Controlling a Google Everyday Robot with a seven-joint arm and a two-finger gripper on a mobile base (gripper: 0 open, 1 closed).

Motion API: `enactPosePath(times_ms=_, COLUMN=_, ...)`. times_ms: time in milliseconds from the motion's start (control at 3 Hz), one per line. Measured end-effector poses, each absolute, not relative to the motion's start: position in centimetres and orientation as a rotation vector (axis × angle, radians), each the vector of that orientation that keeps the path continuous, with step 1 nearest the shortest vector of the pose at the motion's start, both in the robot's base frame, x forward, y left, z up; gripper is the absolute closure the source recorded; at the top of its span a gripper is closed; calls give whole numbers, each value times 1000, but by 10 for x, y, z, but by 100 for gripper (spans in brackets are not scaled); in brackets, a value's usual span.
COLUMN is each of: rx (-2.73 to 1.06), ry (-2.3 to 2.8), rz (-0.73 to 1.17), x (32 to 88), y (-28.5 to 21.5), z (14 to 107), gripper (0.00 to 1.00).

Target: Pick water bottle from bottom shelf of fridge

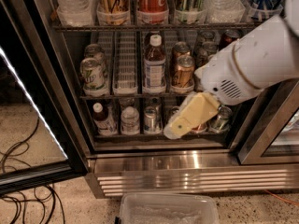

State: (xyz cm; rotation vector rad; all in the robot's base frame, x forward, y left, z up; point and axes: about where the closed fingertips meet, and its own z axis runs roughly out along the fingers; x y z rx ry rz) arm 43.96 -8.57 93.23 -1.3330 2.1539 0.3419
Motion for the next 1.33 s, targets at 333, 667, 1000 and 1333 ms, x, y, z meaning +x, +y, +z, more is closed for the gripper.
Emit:
enactPosePath(times_ms=333, rx=-1253, ry=2088, rz=405, x=449, y=-63, z=948, gripper=0)
enactPosePath(times_ms=667, rx=-1253, ry=2088, rz=404, x=449, y=-63, z=948, gripper=0)
enactPosePath(times_ms=1000, rx=-1223, ry=2097, rz=407, x=448, y=-49, z=935, gripper=0)
enactPosePath(times_ms=1333, rx=-1139, ry=2120, rz=498, x=431, y=-7, z=895, gripper=0)
